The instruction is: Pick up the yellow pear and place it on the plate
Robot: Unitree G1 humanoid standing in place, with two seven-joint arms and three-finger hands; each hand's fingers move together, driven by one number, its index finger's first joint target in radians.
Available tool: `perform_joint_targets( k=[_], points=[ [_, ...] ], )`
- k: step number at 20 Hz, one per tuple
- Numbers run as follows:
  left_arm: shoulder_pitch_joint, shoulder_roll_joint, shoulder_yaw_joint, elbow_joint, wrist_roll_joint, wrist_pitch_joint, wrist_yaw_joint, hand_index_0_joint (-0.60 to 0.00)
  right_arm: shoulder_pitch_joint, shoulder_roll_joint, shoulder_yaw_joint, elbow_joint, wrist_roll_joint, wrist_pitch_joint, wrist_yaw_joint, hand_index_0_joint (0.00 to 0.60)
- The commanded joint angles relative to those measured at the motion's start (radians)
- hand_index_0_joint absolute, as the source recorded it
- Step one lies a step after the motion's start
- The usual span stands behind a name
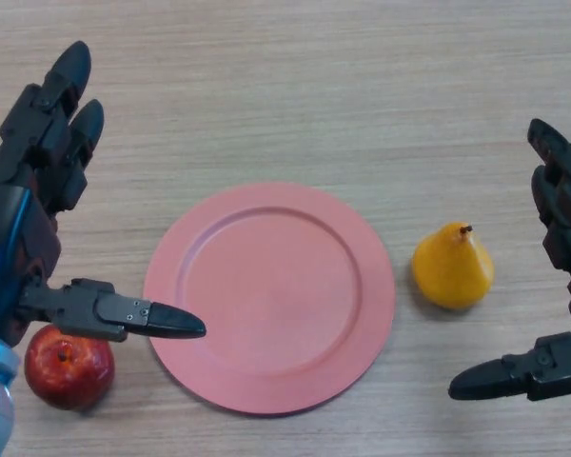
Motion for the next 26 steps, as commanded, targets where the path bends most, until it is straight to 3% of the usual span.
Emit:
perform_joint_targets(
  k=[1, 8, 17, 21, 23, 26],
  points=[
    [-0.026, 0.032, 0.025, -0.048, -0.007, -0.135, 0.025, 0.000, -0.061, -0.028, -0.032, -0.004, -0.029, -0.176, -0.012, 0.000],
    [-0.017, 0.023, -0.014, -0.043, 0.040, -0.159, 0.019, 0.000, -0.220, -0.052, 0.028, 0.331, -0.070, -0.300, -0.029, 0.000],
    [0.019, 0.008, -0.008, -0.063, 0.013, -0.203, 0.040, 0.000, -0.446, -0.079, 0.039, 0.929, -0.176, -0.625, -0.091, 0.000],
    [0.031, 0.005, -0.008, -0.065, 0.020, -0.216, 0.033, 0.000, -0.506, -0.080, 0.047, 1.112, -0.197, -0.667, -0.106, 0.000],
    [0.033, 0.006, -0.005, -0.067, 0.017, -0.213, 0.032, 0.000, -0.512, -0.079, 0.046, 1.127, -0.197, -0.658, -0.114, 0.200],
    [0.035, 0.007, 0.012, -0.079, 0.005, -0.181, 0.033, 0.000, -0.521, -0.066, 0.037, 1.134, -0.144, -0.539, -0.159, 0.600]
  ],
)
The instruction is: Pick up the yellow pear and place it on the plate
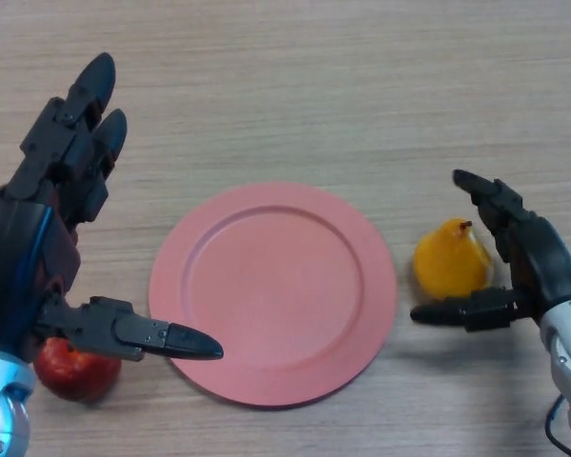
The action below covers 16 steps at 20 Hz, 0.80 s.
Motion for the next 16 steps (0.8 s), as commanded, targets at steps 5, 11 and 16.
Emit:
perform_joint_targets(
  k=[5, 11, 16],
  points=[
    [-0.018, 0.020, 0.072, -0.061, 0.000, -0.111, 0.025, 0.000, -0.053, -0.010, -0.030, -0.087, 0.092, 0.009, -0.069, 0.600],
    [-0.023, 0.019, 0.069, -0.041, 0.012, -0.126, 0.023, 0.000, -0.031, -0.006, -0.022, -0.242, 0.116, 0.073, -0.070, 0.600],
    [-0.040, 0.021, 0.056, -0.028, 0.000, -0.129, 0.044, 0.000, -0.008, 0.037, 0.037, -0.477, 0.123, 0.229, -0.085, 0.600]
  ],
)
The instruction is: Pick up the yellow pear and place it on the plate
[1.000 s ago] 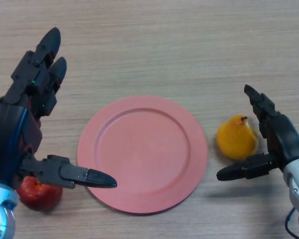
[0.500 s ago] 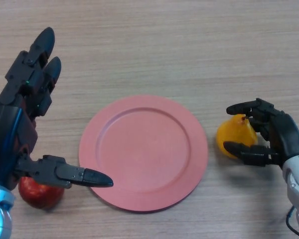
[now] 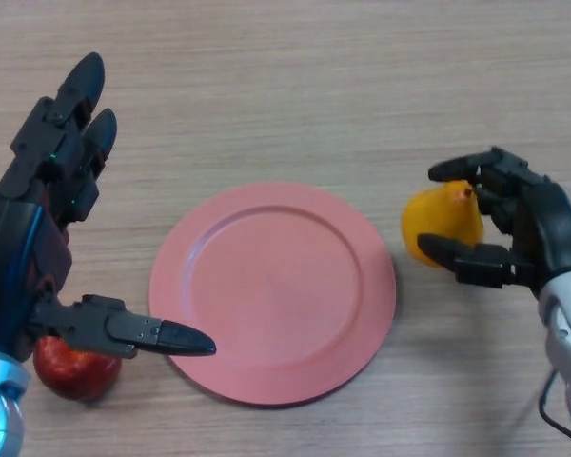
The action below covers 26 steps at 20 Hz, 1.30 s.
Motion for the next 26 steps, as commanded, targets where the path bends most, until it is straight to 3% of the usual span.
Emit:
perform_joint_targets(
  k=[1, 6, 12, 15, 19, 21, 24, 26],
  points=[
    [-0.037, 0.021, 0.038, -0.041, -0.006, -0.130, 0.045, 0.000, -0.028, 0.004, 0.041, -0.135, 0.033, -0.043, -0.032, 0.600],
    [-0.048, 0.030, 0.050, -0.028, -0.022, -0.139, 0.032, 0.000, -0.023, 0.011, 0.246, -0.226, 0.050, -0.018, -0.117, 0.600],
    [-0.052, 0.035, 0.051, -0.015, -0.022, -0.161, 0.032, 0.000, -0.055, 0.011, 0.467, -0.063, -0.014, -0.141, -0.213, 0.600],
    [-0.050, 0.033, 0.054, -0.011, -0.024, -0.163, 0.031, 0.000, -0.059, 0.011, 0.483, -0.010, -0.021, -0.119, -0.223, 0.600],
    [-0.049, 0.027, 0.041, -0.015, -0.015, -0.170, 0.049, 0.000, -0.054, 0.011, 0.454, -0.041, 0.021, 0.027, -0.175, 0.600],
    [-0.047, 0.028, 0.039, -0.015, -0.011, -0.172, 0.048, 0.000, -0.056, 0.011, 0.447, -0.049, 0.020, 0.035, -0.166, 0.401],
    [-0.049, 0.028, 0.031, -0.024, 0.008, -0.162, 0.050, 0.000, -0.046, 0.011, 0.404, -0.133, 0.031, 0.056, -0.121, 0.000],
    [-0.044, 0.027, 0.027, -0.010, 0.020, -0.184, 0.041, 0.000, -0.045, 0.011, 0.388, -0.177, 0.042, 0.073, -0.118, 0.000]
  ],
)
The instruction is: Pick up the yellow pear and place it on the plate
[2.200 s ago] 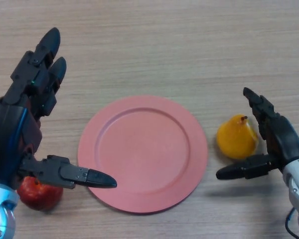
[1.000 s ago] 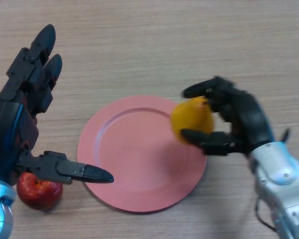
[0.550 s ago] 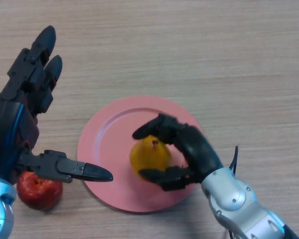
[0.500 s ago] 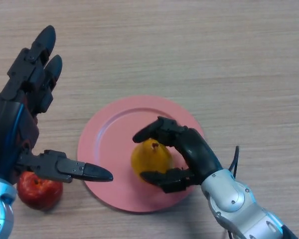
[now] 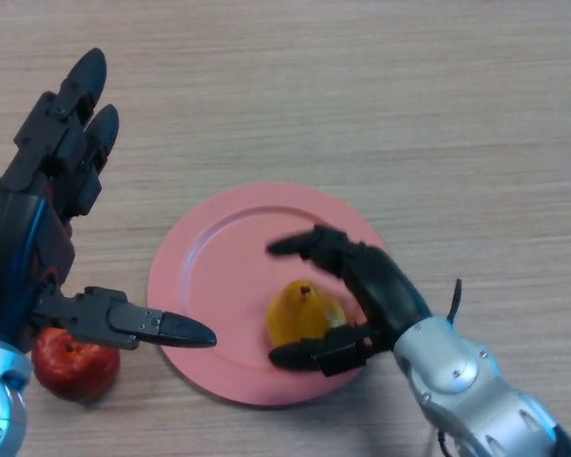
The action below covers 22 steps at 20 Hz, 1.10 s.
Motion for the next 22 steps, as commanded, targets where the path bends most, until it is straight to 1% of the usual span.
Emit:
perform_joint_targets(
  k=[1, 7, 9, 11, 12, 13, 16, 17, 19, 22],
  points=[
    [-0.020, 0.024, 0.036, -0.042, 0.014, -0.165, 0.034, 0.000, -0.042, 0.006, -0.079, -0.090, 0.028, -0.084, -0.005, 0.000],
    [-0.014, 0.023, 0.041, -0.026, 0.027, -0.194, 0.029, 0.000, -0.011, 0.006, -0.104, -0.285, 0.035, -0.037, 0.021, 0.000],
    [-0.021, 0.024, 0.041, -0.022, 0.033, -0.196, 0.031, 0.000, 0.003, 0.006, -0.127, -0.357, 0.054, -0.016, 0.019, 0.000],
    [-0.021, 0.023, 0.038, -0.017, 0.036, -0.203, 0.036, 0.000, 0.033, 0.006, -0.158, -0.431, 0.057, 0.004, 0.045, 0.000],
    [-0.021, 0.022, 0.037, -0.017, 0.033, -0.202, 0.038, 0.000, 0.066, 0.006, -0.191, -0.493, 0.048, 0.035, 0.084, 0.000],
    [-0.018, 0.022, 0.037, -0.018, 0.032, -0.202, 0.037, 0.000, 0.084, 0.006, -0.211, -0.521, 0.048, 0.046, 0.102, 0.000],
    [-0.017, 0.022, 0.039, -0.015, 0.027, -0.205, 0.035, 0.000, 0.160, 0.006, -0.329, -0.627, 0.041, 0.080, 0.182, 0.000],
    [-0.017, 0.023, 0.041, -0.019, 0.022, -0.200, 0.033, 0.000, 0.173, 0.006, -0.354, -0.644, 0.043, 0.080, 0.194, 0.000],
    [-0.013, 0.025, 0.040, -0.024, 0.031, -0.196, 0.023, 0.000, 0.214, -0.007, -0.409, -0.687, 0.046, 0.082, 0.219, 0.000],
    [-0.014, 0.021, 0.028, -0.028, 0.046, -0.189, 0.025, 0.000, 0.278, -0.023, -0.463, -0.743, 0.071, 0.058, 0.222, 0.000]
  ],
)
